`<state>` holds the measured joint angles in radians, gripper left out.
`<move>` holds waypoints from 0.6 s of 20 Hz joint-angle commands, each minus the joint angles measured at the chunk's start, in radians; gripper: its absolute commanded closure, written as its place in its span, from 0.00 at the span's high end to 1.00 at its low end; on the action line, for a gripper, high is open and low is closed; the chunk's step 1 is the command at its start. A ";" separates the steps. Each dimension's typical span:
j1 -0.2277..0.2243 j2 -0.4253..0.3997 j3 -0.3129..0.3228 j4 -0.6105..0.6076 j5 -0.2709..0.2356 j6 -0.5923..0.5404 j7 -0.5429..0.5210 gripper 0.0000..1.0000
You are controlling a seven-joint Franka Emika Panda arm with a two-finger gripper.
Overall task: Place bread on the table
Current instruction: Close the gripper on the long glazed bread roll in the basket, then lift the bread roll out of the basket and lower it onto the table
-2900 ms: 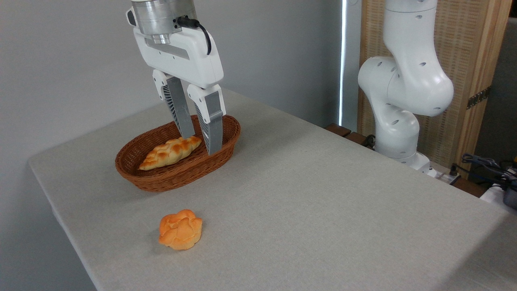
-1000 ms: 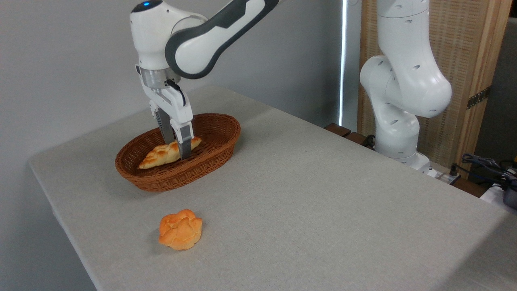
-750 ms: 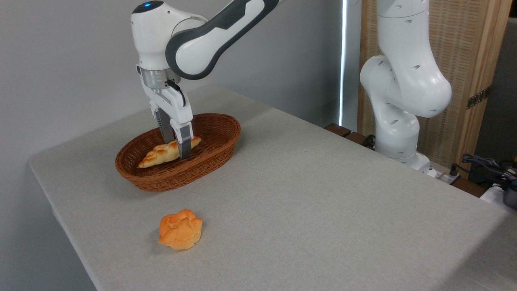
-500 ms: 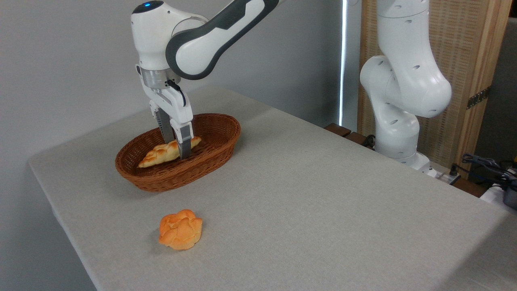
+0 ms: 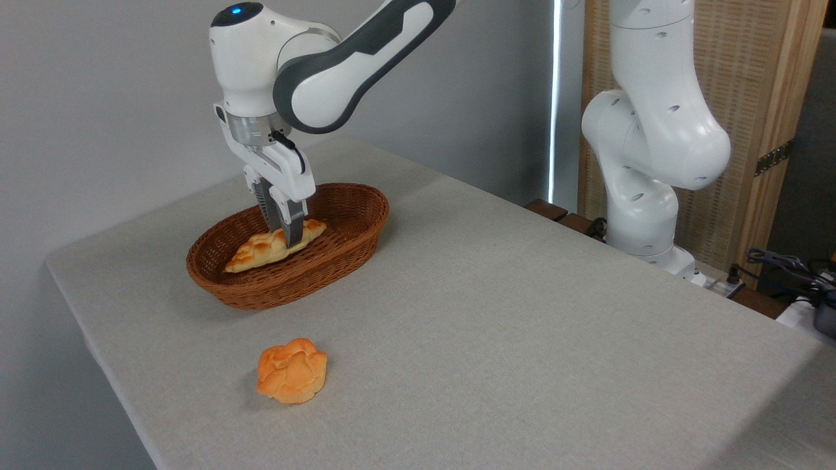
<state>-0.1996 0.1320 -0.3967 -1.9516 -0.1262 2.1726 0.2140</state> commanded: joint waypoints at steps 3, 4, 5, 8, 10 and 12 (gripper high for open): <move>-0.003 -0.014 0.010 -0.010 -0.020 0.016 -0.011 0.32; -0.001 -0.017 0.012 -0.009 -0.020 0.015 -0.013 0.32; 0.008 -0.019 0.012 -0.007 -0.020 0.013 -0.013 0.32; 0.028 -0.040 0.025 0.011 -0.039 -0.026 -0.007 0.31; 0.028 -0.040 0.056 0.063 -0.047 -0.100 -0.002 0.31; 0.028 -0.038 0.073 0.112 -0.052 -0.169 -0.001 0.31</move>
<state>-0.1685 0.1061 -0.3569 -1.9120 -0.1530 2.1100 0.2121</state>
